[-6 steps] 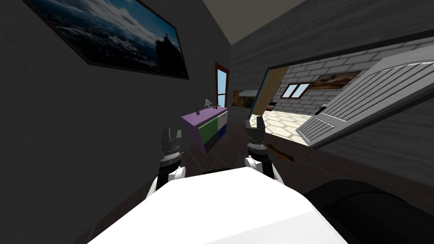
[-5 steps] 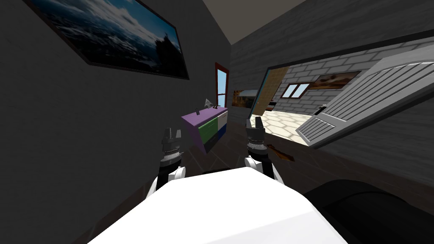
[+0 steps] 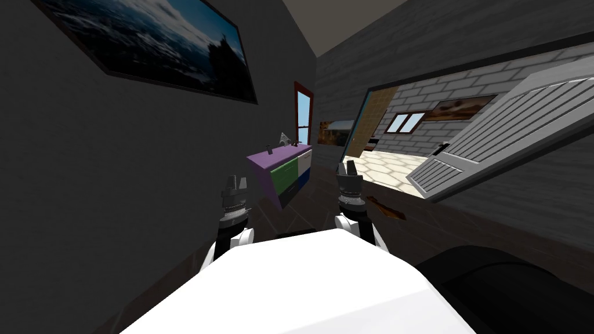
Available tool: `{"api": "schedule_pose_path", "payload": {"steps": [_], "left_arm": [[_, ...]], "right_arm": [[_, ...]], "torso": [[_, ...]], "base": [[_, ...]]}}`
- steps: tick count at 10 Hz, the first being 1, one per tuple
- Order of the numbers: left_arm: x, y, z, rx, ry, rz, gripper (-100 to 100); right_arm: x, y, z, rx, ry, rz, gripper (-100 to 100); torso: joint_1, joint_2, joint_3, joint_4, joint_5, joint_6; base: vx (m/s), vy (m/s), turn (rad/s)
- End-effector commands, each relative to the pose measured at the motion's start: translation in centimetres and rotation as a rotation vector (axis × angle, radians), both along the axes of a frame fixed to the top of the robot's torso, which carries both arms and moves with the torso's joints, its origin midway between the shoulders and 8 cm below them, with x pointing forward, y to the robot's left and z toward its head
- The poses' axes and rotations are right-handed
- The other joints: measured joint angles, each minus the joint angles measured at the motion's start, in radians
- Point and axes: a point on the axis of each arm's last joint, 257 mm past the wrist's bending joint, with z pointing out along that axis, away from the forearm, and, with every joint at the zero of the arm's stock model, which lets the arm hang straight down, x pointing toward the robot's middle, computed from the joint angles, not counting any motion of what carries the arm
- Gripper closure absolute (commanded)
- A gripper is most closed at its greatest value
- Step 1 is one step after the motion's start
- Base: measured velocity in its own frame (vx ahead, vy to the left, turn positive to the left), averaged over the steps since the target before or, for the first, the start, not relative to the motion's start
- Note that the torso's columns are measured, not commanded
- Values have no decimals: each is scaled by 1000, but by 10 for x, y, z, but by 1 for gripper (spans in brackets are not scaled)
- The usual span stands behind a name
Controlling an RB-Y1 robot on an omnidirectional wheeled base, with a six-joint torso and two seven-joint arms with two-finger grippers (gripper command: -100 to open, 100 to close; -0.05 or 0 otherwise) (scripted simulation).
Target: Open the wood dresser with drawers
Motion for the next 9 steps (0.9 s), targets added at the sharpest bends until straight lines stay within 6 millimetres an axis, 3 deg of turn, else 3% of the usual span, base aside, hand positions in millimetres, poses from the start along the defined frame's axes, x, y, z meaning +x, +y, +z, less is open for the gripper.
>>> {"api": "schedule_pose_path", "payload": {"steps": [1,3,4,6,9], "left_arm": [[0,0,0,0,0,0,0],[0,0,0,0,0,0,0],[2,-1,-3,24,12,-12,-100],[6,0,-10,55,36,-25,-100],[18,12,-30,83,97,-28,-100]], "right_arm": [[0,0,0,0,0,0,0],[0,0,0,0,0,0,0],[0,0,0,0,0,0,0],[0,0,0,0,1,0,0],[0,0,0,0,1,0,0]], "torso": [[0,74,-147,74,0,0],[0,222,-443,221,0,0],[0,295,-590,295,0,0],[-1,336,-680,337,0,0],[-1,340,-686,341,0,0]], "base": [[0,0,0],[0,0,0],[25,-18,27],[59,-55,45],[136,-117,82]]}}
